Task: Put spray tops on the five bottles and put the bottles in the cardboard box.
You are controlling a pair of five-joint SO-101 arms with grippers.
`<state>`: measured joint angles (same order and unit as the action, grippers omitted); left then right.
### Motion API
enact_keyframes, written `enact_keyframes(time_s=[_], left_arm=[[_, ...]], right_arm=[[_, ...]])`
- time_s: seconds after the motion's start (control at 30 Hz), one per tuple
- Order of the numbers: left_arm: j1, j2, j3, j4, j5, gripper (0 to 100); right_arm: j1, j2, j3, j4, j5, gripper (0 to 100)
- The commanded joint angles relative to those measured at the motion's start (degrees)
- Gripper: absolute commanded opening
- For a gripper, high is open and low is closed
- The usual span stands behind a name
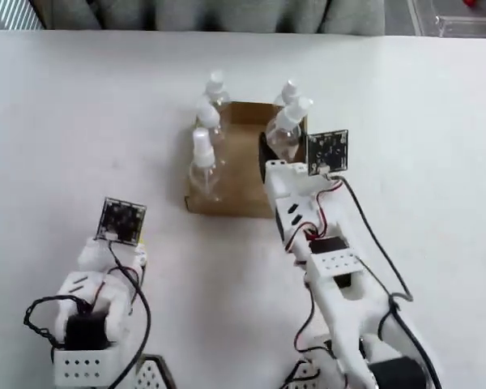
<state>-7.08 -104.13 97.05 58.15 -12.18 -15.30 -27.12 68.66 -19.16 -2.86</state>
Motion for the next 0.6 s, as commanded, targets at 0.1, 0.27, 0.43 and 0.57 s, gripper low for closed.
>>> enact_keyframes(time_s=[0.1, 0.27, 0.43, 0.57], left_arm=[[-0.31, -0.13, -0.09, 0.26, -0.62, 2], [-0.31, -0.13, -0.09, 0.35, -0.62, 2], [-0.31, -0.13, -0.09, 0.35, -0.62, 2], [-0.31, -0.13, -0.09, 0.35, -0.53, 2]], right_arm=[[0.84, 9.8, -0.62, -11.38, 0.79, 1.5], [2.07, 13.85, -0.97, -15.52, 0.79, 1.5], [3.12, 15.43, -0.97, -17.1, 0.88, 1.5], [3.21, 15.69, -0.97, -17.1, 3.08, 1.5]])
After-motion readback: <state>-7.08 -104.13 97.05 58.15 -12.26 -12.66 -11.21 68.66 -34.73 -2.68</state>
